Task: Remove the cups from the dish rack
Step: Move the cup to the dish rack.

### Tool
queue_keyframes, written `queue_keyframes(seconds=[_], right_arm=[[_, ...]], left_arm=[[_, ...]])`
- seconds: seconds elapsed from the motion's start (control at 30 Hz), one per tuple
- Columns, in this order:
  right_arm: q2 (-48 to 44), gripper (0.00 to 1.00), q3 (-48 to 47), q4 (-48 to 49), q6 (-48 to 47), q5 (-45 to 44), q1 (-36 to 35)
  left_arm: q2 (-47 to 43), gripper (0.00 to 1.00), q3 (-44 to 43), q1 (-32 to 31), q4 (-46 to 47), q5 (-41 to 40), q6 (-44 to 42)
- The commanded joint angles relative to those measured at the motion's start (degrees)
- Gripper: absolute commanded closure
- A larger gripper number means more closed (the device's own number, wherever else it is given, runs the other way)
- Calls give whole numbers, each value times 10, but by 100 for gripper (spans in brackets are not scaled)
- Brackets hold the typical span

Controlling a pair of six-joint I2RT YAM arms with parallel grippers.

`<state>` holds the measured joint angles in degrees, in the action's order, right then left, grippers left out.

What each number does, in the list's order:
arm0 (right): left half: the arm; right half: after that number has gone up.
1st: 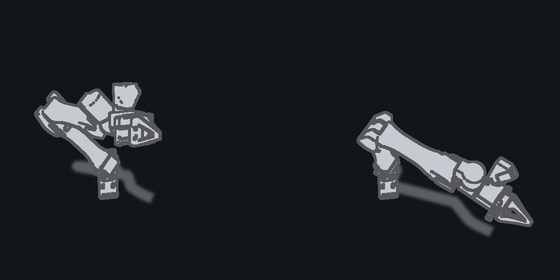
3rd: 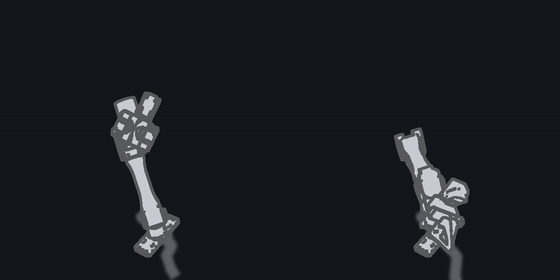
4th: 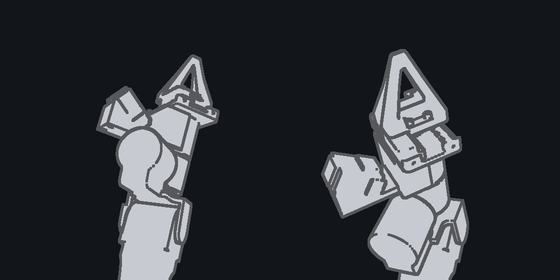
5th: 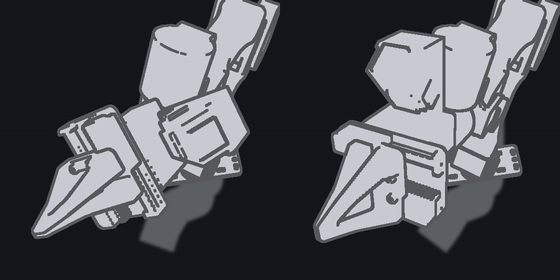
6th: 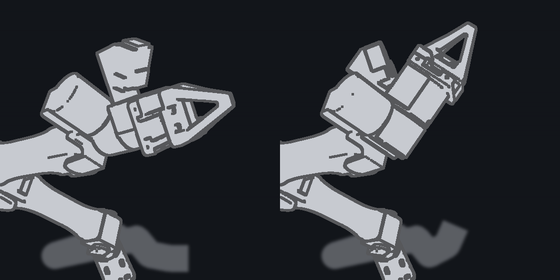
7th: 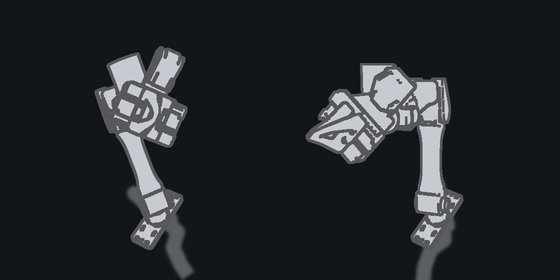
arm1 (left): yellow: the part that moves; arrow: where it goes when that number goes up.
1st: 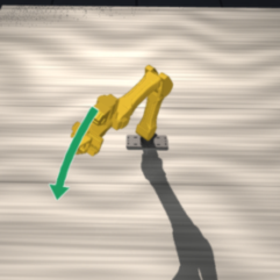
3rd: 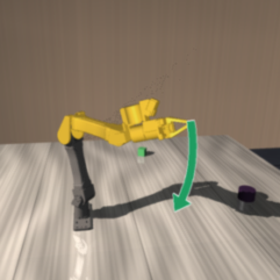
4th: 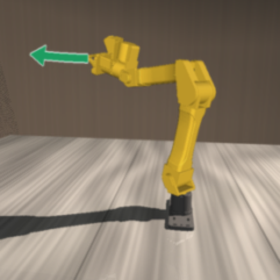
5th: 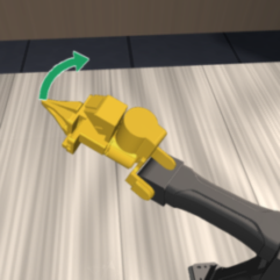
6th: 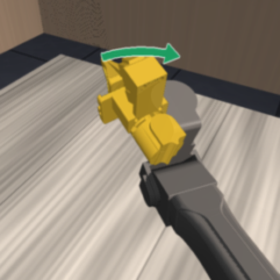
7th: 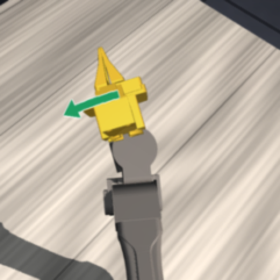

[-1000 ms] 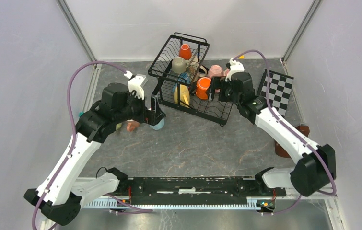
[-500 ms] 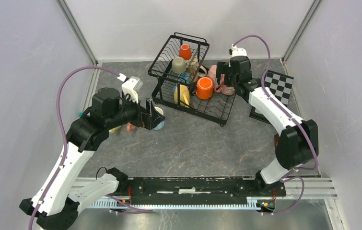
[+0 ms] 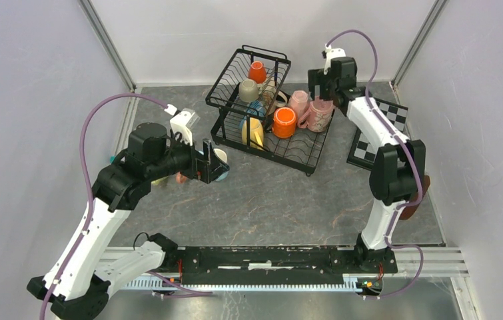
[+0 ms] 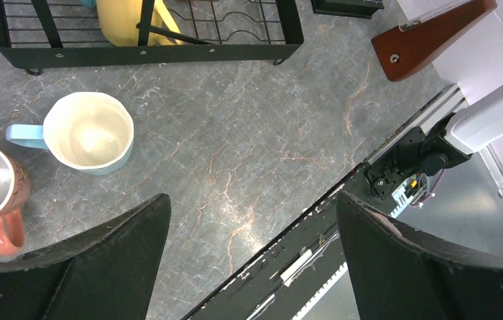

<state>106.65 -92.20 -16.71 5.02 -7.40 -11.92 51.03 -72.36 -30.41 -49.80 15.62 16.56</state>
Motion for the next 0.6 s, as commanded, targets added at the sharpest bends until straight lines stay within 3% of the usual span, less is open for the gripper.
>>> queue_keyframes(seconds=[0.0,0.27,0.57], right_arm=[[50,2,-81,-22,-37,100,30],[94,2,-110,-37,-27,235,65],[66,2,-56,-27,-14,268,65]], left_arm=[[2,0,-18,-2,-4,18,15],[6,0,-20,-2,-5,19,20],[5,0,-8,-2,0,17,25]])
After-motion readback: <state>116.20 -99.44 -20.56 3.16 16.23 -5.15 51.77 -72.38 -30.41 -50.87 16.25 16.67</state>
